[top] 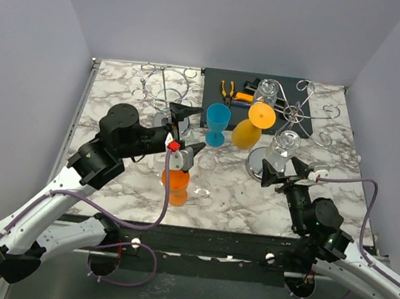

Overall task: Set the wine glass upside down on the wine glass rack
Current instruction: Turn the wine glass upside down at the wine rack, then adjust the wine rack at the center of the board.

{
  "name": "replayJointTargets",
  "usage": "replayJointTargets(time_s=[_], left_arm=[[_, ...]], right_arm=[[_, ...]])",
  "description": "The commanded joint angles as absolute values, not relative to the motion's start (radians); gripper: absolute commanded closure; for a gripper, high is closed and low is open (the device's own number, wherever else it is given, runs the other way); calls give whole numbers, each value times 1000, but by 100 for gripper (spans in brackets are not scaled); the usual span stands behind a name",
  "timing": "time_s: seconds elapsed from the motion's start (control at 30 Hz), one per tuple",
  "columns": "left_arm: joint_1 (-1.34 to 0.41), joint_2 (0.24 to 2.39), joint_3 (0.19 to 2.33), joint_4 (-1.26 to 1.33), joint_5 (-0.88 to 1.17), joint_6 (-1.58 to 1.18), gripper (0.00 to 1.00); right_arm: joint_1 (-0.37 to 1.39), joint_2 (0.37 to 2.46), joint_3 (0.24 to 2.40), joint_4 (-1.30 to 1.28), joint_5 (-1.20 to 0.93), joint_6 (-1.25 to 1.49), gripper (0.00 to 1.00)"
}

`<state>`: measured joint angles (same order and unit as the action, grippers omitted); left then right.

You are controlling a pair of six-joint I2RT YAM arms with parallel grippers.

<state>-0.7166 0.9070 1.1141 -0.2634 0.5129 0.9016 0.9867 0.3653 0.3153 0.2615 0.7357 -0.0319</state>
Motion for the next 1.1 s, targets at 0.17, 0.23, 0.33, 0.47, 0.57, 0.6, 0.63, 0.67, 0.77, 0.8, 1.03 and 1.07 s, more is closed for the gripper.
replayJointTargets(time_s=[0.17,0.23,0.33,0.47,0.57,0.6,0.63,0.67,0.77,0.8,1.03,1.07], left_arm=[[-718,947,1159,-241,512,769,8],[-719,965,1181,-229,500,716,8],[-719,991,1211,-213,495,628,8],[-719,1028,1247,-205,499,576,8],[-719,1060,1280,-197,489,529,6],[-719,1073,1298,-195,486,506,5],[-719,1087,1315,-195,483,487,5],[-719,1105,1340,-195,482,461,5],[-719,1168,1429,-195,465,377,4],[-719,1186,1457,-197,449,343,5],[-713,1249,1578,-264,281,252,9],[-712,1239,1568,-269,274,251,9]], right_arm=[[986,367,657,-273,445,116,0],[986,391,769,-428,392,171,0],[986,446,916,-624,335,239,0],[986,497,1043,-738,329,299,0],[986,522,1099,-713,370,311,0],[986,534,1112,-692,409,311,0],[986,561,1128,-660,439,305,0],[987,599,1149,-630,472,286,0],[986,775,1257,-569,588,238,2],[986,863,1319,-566,629,225,3],[979,1277,1731,-502,632,21,4],[968,1275,1739,-450,616,-14,4]])
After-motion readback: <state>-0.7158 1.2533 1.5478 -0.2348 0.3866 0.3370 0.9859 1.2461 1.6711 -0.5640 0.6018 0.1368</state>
